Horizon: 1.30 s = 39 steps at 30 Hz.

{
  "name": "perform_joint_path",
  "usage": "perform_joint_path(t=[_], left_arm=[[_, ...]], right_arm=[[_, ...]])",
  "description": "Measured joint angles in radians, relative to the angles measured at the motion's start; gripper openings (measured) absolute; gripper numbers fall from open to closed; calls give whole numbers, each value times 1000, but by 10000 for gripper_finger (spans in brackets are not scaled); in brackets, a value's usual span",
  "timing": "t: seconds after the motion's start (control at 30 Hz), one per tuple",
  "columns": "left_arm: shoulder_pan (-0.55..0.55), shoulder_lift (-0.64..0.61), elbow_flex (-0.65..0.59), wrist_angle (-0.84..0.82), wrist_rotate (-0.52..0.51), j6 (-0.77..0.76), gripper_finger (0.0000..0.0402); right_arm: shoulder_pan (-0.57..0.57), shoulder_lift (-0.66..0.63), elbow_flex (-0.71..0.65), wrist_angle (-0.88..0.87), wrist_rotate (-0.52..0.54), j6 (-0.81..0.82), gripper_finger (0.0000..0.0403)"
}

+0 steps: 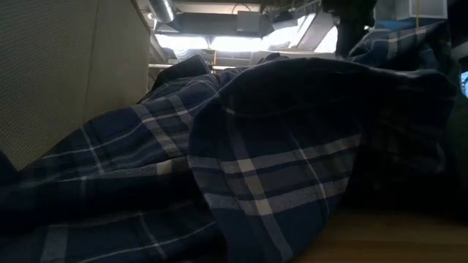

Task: Sort clothes
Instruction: Put the green shirt into the top brown laundry bin

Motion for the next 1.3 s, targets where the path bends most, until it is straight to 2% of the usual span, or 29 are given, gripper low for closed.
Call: perform_joint_path(t=[0.13, 0.23, 0.43, 0.63, 1.0, 1.3], left_arm=[[0, 0, 0, 0, 0, 0, 166], [1, 0, 0, 1, 0, 3, 166], [1, 3, 0, 2, 0, 3, 166], [2, 28, 0, 2, 0, 5, 166], [5, 55, 0, 3, 0, 5, 166], [6, 55, 0, 6, 0, 7, 166]], right_arm=[[68, -26, 22, 16, -247, 67, 252], [183, -30, 21, 26, -311, 97, 249], [475, -15, 20, 83, -249, 166, 249], [700, 24, 20, 115, -193, 185, 248], [991, 158, 8, 59, -173, 412, 248], [1155, 228, -134, 80, -237, 617, 248]])
